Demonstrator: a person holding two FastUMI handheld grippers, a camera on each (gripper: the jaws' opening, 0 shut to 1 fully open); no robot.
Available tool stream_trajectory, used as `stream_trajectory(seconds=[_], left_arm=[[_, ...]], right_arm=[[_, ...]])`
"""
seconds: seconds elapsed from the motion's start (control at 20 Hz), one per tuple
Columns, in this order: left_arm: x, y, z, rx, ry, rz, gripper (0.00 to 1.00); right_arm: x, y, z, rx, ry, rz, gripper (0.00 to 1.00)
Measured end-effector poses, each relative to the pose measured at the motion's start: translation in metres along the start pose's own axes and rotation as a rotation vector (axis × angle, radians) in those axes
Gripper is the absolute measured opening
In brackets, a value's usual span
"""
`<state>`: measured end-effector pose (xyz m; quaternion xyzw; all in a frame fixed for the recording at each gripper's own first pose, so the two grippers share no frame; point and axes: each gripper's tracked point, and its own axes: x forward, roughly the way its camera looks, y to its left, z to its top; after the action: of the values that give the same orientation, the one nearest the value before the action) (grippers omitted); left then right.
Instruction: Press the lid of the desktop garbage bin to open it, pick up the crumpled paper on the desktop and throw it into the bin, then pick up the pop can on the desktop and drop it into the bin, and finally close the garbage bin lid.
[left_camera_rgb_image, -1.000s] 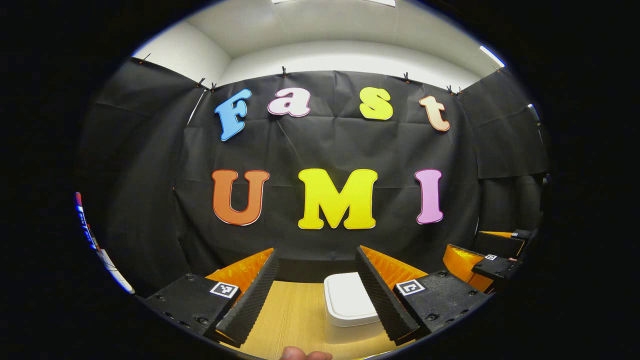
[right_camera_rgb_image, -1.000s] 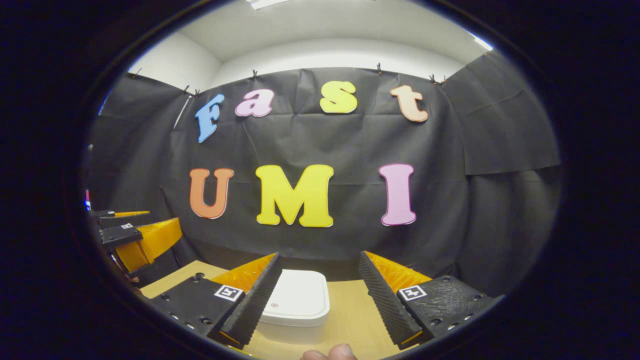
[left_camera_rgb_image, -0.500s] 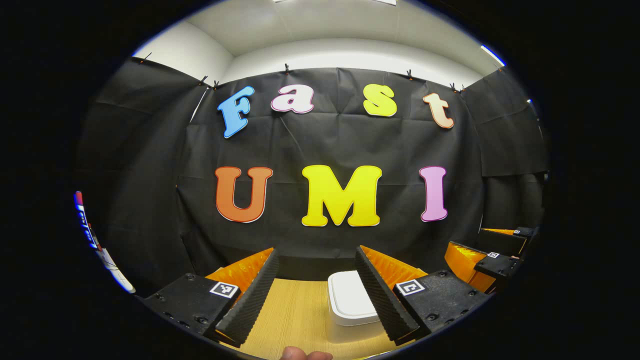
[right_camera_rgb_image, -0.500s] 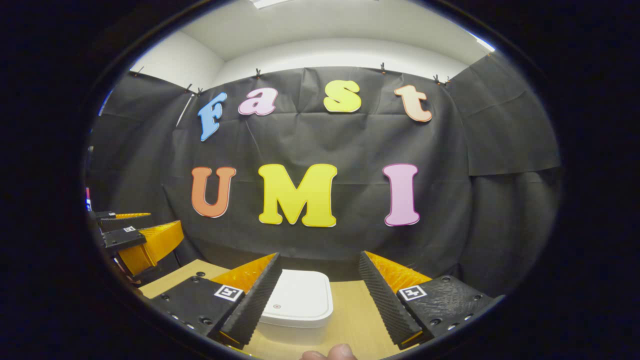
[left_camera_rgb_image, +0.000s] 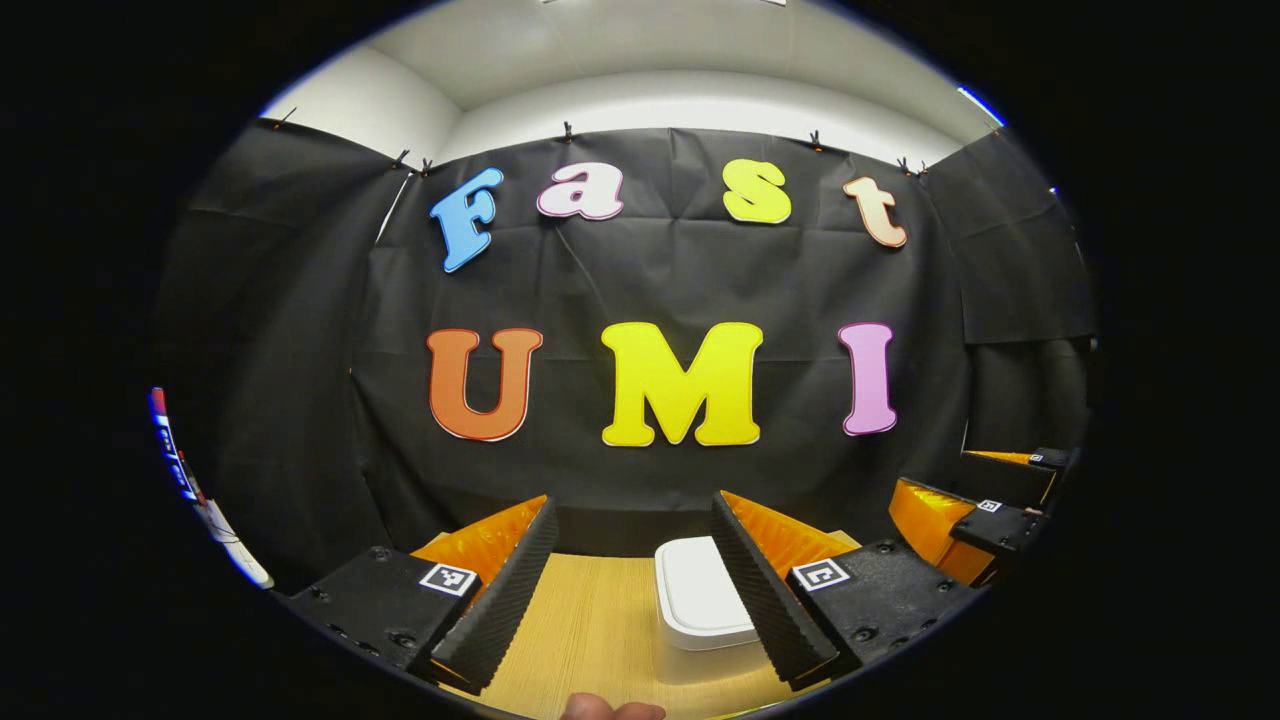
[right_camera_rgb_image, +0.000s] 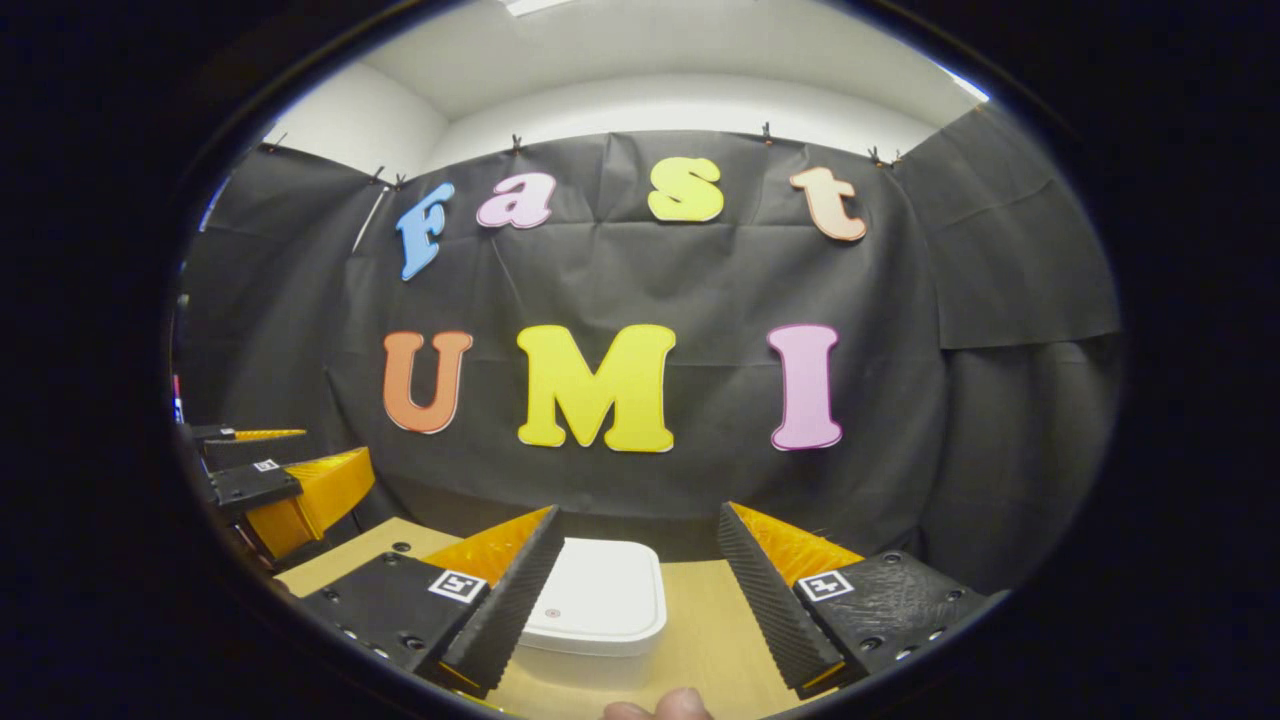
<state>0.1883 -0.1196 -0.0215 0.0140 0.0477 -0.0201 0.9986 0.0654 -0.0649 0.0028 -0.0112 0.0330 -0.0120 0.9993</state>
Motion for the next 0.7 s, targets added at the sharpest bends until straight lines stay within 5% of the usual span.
stream_trajectory(seconds=[0.7], left_arm=[[-0.0017, 0.0051, -0.004, 0.011, 0.008, 0.032, 0.98]], right_arm=[[0.0029, 0.0009, 0.0039, -0.002, -0.009, 0.013, 0.97]])
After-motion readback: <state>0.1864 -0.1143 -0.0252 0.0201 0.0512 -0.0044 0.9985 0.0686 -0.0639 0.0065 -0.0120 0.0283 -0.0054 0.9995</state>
